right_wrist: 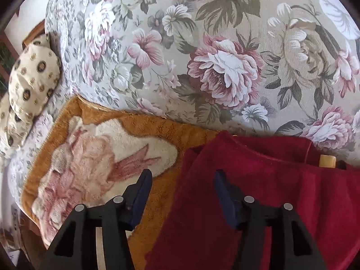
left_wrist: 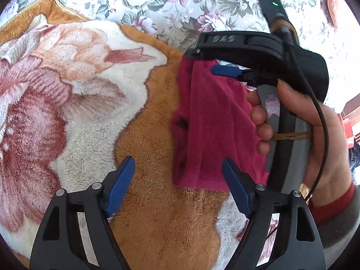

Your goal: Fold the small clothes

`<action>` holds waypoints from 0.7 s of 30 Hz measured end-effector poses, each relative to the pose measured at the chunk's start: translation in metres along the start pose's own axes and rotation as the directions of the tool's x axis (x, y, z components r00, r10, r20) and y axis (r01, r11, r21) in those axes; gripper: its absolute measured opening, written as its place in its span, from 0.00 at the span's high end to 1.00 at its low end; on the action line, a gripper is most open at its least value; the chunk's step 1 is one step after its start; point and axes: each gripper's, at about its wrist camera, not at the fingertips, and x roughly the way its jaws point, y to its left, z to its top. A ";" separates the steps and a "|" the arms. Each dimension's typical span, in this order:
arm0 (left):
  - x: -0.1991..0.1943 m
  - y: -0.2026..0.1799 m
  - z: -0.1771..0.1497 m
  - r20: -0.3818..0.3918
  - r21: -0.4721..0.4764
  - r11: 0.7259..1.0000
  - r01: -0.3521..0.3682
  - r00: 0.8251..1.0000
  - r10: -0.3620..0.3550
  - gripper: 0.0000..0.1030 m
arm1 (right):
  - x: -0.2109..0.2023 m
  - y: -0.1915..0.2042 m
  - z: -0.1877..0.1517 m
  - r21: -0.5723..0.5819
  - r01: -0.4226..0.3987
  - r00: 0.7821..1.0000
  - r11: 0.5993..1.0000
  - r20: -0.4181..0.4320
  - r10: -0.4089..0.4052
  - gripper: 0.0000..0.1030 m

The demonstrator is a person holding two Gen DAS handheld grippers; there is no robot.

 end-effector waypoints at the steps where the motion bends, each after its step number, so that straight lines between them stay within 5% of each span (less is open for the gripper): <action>1: 0.004 0.000 -0.001 -0.018 -0.001 1.000 -0.006 1.000 0.006 0.22 | 0.005 0.002 0.000 -0.020 0.029 0.999 0.999 -0.028 -0.030 0.46; 4: 0.019 0.000 -0.002 -0.053 -0.021 1.000 -0.008 0.999 0.007 0.22 | 0.022 0.009 0.002 -0.055 0.081 0.994 0.995 -0.070 -0.084 0.46; 12: 0.029 -0.017 -0.003 0.028 0.036 0.997 -0.075 0.997 0.074 0.16 | 0.049 0.020 0.005 -0.201 0.188 0.973 0.961 -0.095 -0.210 0.37; 14: 0.028 -0.023 -0.003 0.045 0.069 0.995 -0.065 0.997 0.062 0.28 | 0.040 0.015 0.002 -0.183 0.183 0.980 0.966 -0.050 -0.195 0.50; 15: 0.028 -0.025 -0.003 0.034 0.071 0.997 -0.015 0.999 0.012 0.64 | 0.034 0.013 0.000 -0.175 0.164 0.985 0.971 -0.029 -0.171 0.60; 16: 0.029 -0.027 -0.002 0.011 0.065 0.997 0.037 0.999 -0.038 0.71 | 0.025 0.008 -0.002 -0.162 0.134 0.991 0.978 -0.008 -0.137 0.67; 18: 0.022 -0.037 -0.004 0.045 0.107 0.993 0.044 0.998 -0.049 0.75 | 0.000 -0.005 -0.005 -0.112 0.062 0.998 0.992 0.038 -0.058 0.82; 21: 0.003 -0.062 -0.008 0.089 0.206 0.971 0.125 0.985 -0.145 0.79 | -0.047 -0.031 -0.012 -0.040 -0.024 0.990 0.999 0.140 0.029 0.85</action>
